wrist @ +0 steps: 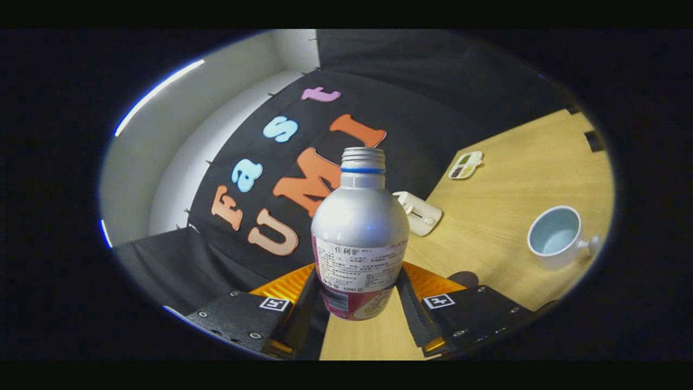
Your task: Take the bottle from table, then pour the juice into the cup, finally place the bottle on the coaster
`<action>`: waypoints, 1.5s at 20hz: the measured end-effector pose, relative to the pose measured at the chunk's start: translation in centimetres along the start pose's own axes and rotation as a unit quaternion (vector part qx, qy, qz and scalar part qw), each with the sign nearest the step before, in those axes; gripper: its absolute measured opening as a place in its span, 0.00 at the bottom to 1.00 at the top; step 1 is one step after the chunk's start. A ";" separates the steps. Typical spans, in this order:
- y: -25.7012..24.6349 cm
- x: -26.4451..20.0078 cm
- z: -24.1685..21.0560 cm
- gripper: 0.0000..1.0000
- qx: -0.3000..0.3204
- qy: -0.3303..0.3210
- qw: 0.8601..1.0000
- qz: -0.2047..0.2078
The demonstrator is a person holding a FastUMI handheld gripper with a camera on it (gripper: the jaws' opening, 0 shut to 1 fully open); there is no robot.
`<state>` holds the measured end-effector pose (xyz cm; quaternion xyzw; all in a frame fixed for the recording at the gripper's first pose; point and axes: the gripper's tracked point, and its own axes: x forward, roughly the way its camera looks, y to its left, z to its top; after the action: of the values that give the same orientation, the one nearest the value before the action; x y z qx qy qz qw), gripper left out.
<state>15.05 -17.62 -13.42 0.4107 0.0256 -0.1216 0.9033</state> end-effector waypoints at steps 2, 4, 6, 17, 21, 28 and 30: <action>0.6 0.1 0.4 0.74 -0.065 -0.004 0.998 -0.001; 1.1 0.4 1.0 0.75 -0.125 -0.014 0.992 -0.002; 1.3 0.8 0.9 0.74 -0.183 -0.020 0.983 -0.003; -1.3 5.4 -3.1 0.75 -0.424 -0.016 0.904 -0.048; -3.3 6.7 -4.8 0.75 -0.457 -0.004 0.887 -0.062; -6.5 8.0 -7.3 0.75 -0.470 0.017 0.880 -0.070; -7.2 8.1 -8.0 0.75 -0.472 0.022 0.879 -0.070</action>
<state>21.64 -17.83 -25.14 -0.0646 0.1283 -0.1487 0.9784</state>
